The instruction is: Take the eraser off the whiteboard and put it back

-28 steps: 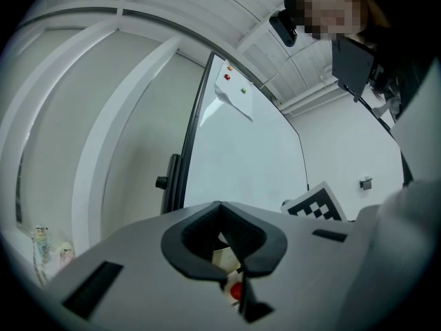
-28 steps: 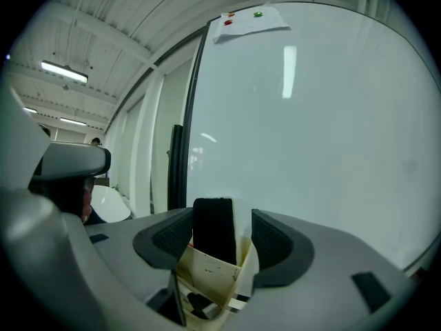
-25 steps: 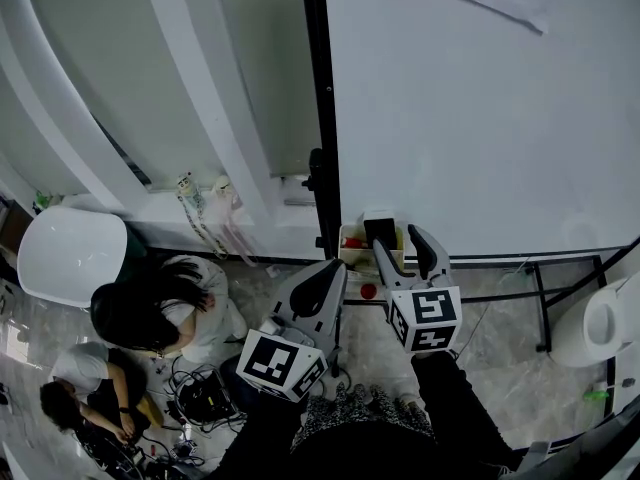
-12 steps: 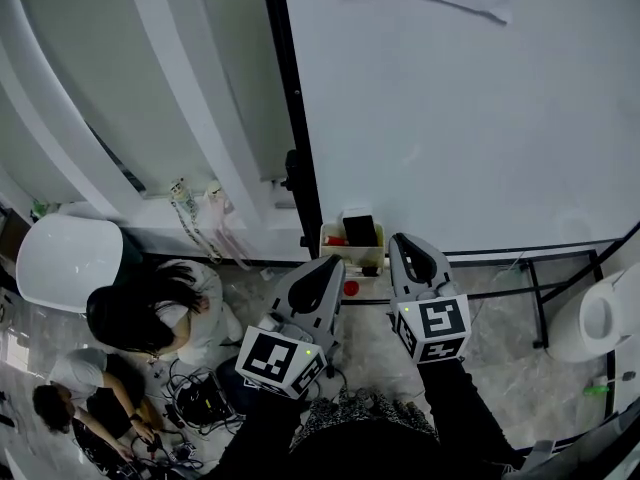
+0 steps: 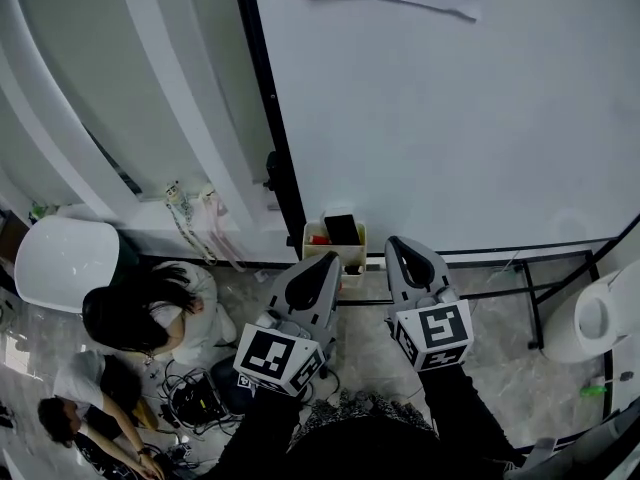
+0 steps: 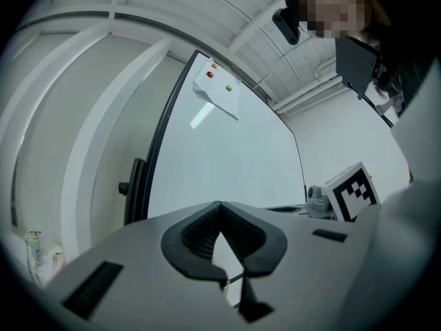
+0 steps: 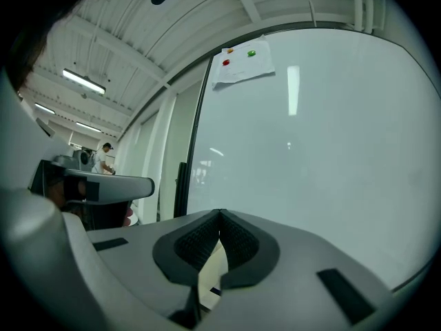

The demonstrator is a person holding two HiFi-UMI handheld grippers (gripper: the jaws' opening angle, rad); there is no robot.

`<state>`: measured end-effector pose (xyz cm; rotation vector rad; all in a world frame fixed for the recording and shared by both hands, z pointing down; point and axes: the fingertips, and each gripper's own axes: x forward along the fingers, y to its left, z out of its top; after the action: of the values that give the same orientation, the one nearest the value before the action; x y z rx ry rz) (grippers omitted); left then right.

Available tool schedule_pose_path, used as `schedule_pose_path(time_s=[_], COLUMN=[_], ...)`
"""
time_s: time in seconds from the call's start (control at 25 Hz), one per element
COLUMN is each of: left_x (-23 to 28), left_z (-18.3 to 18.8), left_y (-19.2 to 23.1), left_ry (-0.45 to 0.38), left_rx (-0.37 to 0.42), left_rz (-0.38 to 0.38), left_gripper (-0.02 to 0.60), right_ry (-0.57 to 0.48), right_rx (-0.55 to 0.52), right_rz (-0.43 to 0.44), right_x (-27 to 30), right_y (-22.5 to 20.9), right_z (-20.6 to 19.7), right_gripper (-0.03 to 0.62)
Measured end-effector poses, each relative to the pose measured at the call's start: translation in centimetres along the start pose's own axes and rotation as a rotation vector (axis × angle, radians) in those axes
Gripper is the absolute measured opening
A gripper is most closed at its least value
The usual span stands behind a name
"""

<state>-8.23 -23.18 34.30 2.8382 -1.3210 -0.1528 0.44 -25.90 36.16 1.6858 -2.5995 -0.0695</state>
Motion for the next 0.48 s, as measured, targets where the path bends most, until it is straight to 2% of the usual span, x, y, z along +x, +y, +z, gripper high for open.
schedule_pose_path(time_s=[0.48], left_x=[1.2], left_z=[0.7], left_y=[-2.8], left_ry=[-0.009], left_rx=[0.02], left_rz=[0.012], left_gripper=[0.002], right_ry=[-0.021], right_rx=[0.004], right_rz=[0.015], right_x=[-2.5], right_y=[-2.2], right_z=[0.9], right_gripper=[0.008])
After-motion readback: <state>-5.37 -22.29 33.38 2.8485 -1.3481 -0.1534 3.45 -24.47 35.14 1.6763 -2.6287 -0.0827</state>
